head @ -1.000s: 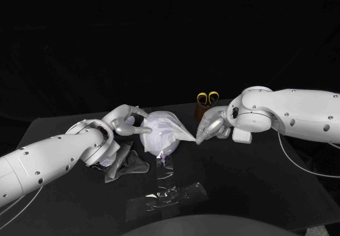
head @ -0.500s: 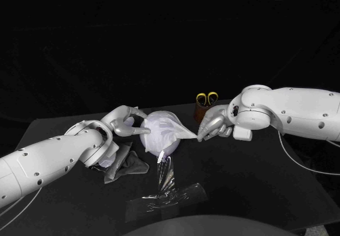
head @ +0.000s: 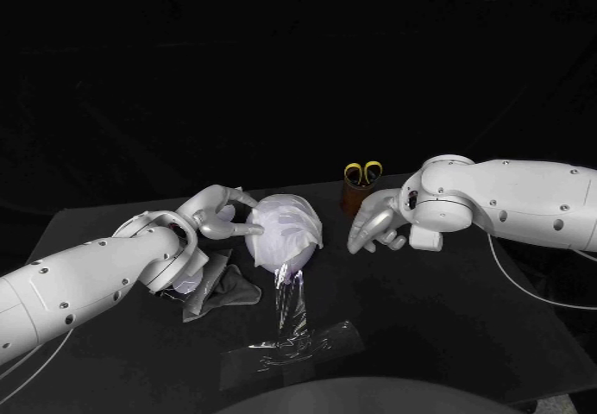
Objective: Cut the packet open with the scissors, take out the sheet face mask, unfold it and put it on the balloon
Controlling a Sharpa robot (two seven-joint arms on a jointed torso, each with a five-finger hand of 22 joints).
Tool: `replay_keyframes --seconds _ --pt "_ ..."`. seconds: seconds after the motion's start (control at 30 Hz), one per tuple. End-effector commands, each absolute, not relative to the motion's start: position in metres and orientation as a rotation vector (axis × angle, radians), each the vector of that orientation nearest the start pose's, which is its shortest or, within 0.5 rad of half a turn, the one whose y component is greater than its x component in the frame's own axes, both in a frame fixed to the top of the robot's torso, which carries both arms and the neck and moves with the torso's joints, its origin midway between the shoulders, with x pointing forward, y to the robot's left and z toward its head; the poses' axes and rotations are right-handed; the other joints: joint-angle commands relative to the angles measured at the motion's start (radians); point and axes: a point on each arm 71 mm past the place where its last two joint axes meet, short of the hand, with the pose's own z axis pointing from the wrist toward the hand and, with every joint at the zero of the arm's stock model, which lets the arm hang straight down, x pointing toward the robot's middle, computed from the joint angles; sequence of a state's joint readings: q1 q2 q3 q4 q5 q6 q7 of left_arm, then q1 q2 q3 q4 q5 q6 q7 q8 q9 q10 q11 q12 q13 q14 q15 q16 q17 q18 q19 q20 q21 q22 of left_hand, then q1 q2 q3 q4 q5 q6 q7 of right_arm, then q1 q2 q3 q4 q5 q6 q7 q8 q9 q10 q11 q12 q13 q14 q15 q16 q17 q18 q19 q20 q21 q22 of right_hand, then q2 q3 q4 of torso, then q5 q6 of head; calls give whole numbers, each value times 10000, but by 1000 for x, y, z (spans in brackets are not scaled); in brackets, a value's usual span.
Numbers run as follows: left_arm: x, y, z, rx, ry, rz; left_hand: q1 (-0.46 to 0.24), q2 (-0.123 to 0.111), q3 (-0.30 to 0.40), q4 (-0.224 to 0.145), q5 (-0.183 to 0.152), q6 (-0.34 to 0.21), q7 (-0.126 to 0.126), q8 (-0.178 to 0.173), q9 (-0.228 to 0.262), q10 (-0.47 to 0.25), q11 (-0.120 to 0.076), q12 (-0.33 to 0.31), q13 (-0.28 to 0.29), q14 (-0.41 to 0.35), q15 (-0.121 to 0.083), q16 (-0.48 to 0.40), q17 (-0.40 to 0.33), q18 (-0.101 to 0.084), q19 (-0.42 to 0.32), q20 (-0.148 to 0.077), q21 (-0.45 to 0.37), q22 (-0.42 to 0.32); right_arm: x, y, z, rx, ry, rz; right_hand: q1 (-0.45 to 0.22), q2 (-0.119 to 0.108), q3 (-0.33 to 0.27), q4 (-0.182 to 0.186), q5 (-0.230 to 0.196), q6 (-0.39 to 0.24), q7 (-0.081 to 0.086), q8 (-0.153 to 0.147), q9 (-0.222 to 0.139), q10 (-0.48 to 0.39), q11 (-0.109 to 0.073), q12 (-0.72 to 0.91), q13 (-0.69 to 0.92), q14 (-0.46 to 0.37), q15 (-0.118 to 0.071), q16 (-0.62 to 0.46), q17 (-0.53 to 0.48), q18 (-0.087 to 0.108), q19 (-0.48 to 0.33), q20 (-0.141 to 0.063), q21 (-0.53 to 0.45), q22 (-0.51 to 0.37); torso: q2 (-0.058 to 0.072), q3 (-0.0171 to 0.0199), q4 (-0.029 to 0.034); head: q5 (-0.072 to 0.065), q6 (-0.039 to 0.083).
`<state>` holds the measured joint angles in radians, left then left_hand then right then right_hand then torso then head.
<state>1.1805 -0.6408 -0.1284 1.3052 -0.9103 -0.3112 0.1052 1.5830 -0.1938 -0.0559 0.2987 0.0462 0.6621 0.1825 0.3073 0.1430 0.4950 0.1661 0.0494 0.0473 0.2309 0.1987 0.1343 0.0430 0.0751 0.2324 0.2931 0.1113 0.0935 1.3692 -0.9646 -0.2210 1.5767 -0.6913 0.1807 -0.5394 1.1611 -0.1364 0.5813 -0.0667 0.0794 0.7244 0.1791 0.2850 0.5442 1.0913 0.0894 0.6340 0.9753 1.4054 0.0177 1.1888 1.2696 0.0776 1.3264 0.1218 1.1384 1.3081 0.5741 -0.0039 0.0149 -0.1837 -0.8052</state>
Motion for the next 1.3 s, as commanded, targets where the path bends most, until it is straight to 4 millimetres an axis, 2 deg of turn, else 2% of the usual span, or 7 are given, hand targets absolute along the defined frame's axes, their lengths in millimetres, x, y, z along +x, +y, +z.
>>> replay_keyframes --seconds 0.03,0.3,0.53,0.83,0.9,1.1,1.3 --pt "503 157 -238 -2397 18115 -10101 35 -104 -38 -7 48 -53 149 -27 -6 -41 -14 -45 -11 69 -12 -56 11 -85 -65 -25 -47 -8 456 -267 -217 4471 24654 4415 124 -2 37 -88 69 -21 7 9 -20 -47 -12 -55 -57 -42 -26 -22 -9 199 -48 -15 -41 956 -10 -7 -1 -11 8" --pt "501 162 -234 -2787 17614 -10793 149 115 179 -22 42 51 270 -28 25 280 101 9 23 374 323 30 72 -38 14 -12 -29 -9 455 -263 -217 5020 21836 5774 364 125 33 -131 510 798 -183 450 -2 393 -186 98 -405 432 -186 677 403 18 573 -130 807 1257 7 -7 -4 100 102" --pt "493 173 -224 -3753 17067 -11919 256 300 458 -42 34 374 432 69 103 832 283 54 55 1052 599 276 197 -48 212 15 40 15 450 -249 -204 4911 18347 8651 746 221 227 -243 373 1348 -289 507 -172 49 -268 -187 -757 -43 -249 -269 -357 247 -22 -224 -333 813 -6 0 12 291 139" --pt "487 199 -216 -5293 16808 -12306 370 438 679 -66 31 569 541 119 151 1259 438 66 71 1509 438 403 272 -158 484 30 138 54 447 -245 -186 4214 15224 9973 1218 64 414 -268 131 1931 -283 72 -756 -151 -269 -1731 -2726 -1802 -211 -4436 -3334 906 -2002 -205 -4492 -1099 -6 -6 21 506 182" --pt "486 206 -215 -5495 16772 -12218 406 476 735 -74 30 590 563 122 157 1326 468 67 74 1646 398 450 295 -156 587 28 181 76 447 -247 -185 4139 14842 9988 1324 28 403 -213 35 2002 -106 -295 -1015 445 -134 -3112 -4517 -2164 -11 -5602 -4101 1028 -2742 -44 -5924 -1875 -8 -13 24 525 185" --pt "483 219 -212 -5505 16401 -12119 672 673 1127 -144 26 884 683 225 222 2968 678 261 181 4165 157 1560 782 25 3034 -22 1283 709 442 -251 -188 3835 14307 9873 1427 97 178 -165 68 2185 -83 -628 -1248 633 2 -4117 -5939 -2105 10 -6746 -4904 1040 -2675 -15 -6362 -2284 0 -16 7 531 153" --pt "472 219 -209 -4618 15592 -12599 1151 903 1522 -350 25 1420 619 460 300 4098 398 623 259 5428 -205 2366 1161 427 4175 -75 1847 923 420 -246 -208 2914 14260 9852 1547 98 -108 -211 85 2642 -214 -727 -1360 1366 -128 -4380 -6693 -1447 -100 -7214 -5232 1065 -2317 -94 -6528 -2547 0 -1 -8 514 83"
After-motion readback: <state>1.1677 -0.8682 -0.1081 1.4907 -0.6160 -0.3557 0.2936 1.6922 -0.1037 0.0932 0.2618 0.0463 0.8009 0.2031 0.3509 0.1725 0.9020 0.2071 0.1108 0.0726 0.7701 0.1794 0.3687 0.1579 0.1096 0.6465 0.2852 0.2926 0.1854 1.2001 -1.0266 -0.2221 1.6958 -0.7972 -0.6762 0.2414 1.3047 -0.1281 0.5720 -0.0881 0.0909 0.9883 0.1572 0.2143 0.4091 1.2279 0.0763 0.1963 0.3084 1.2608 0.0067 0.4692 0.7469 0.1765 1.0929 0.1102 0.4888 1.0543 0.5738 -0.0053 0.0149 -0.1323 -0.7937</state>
